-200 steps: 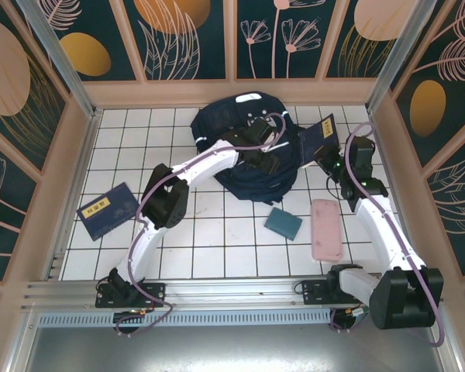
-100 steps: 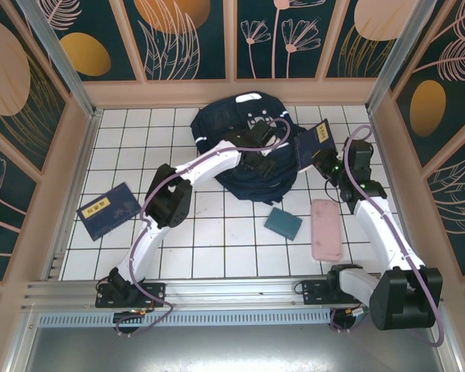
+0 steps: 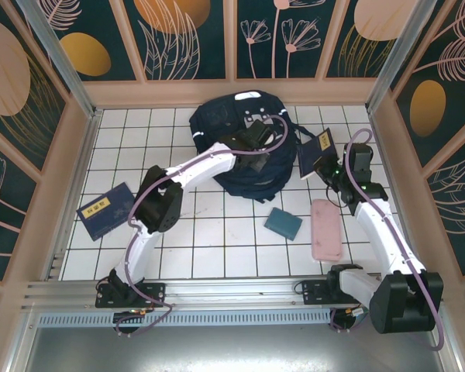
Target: Pack the student bag
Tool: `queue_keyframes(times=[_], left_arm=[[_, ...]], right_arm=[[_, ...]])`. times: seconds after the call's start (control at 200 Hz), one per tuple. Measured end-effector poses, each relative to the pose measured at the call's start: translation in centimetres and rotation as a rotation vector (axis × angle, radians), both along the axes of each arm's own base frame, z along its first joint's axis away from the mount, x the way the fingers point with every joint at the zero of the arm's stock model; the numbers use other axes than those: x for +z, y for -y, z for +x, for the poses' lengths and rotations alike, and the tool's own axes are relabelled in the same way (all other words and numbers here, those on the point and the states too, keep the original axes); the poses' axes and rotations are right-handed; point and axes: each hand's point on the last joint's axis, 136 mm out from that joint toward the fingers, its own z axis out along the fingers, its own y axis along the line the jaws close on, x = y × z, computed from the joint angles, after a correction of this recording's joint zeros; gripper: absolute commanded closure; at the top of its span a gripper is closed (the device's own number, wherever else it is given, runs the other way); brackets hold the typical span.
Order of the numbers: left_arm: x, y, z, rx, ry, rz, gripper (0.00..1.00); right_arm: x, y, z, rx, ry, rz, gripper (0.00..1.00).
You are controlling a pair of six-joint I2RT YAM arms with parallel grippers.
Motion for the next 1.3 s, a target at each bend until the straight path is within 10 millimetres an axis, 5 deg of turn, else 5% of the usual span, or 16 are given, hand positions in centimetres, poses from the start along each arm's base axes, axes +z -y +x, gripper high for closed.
queue_keyframes(times=[0.145,0.3,0.615,0.95,1.22,1.3], left_arm=[[5.8,-1.6,1.4,0.103,0.141,-0.066,1.0],[10.6,-3.1,2.6,0.202,0.246,-0.145,1.0],[11.5,-3.0,2.8,0.24,0.255,-0.2,1.0],[13.4,-4.1,1.5,0.251,0.265,-0.25,1.0],[15.5,-4.8,0.9,0.278,0.282,-0.293,1.0],[15.3,-5.2,0.7,0.281,0.28,-0.286,1.0]], right_arm=[[0.0,-0.5,-1.0,0.038,-0.017,0.012,0.98],[1.9,-3.6,-1.6,0.192,0.041,0.128,0.98],[3.3,-9.9,-2.1,0.408,0.102,0.31,0.97],[-0.8,-16.1,2.7,0.435,0.11,0.365,0.96],[-4.4,-19.0,10.2,0.294,0.177,0.392,0.94],[-5.0,-19.3,12.4,0.255,0.186,0.405,0.85]])
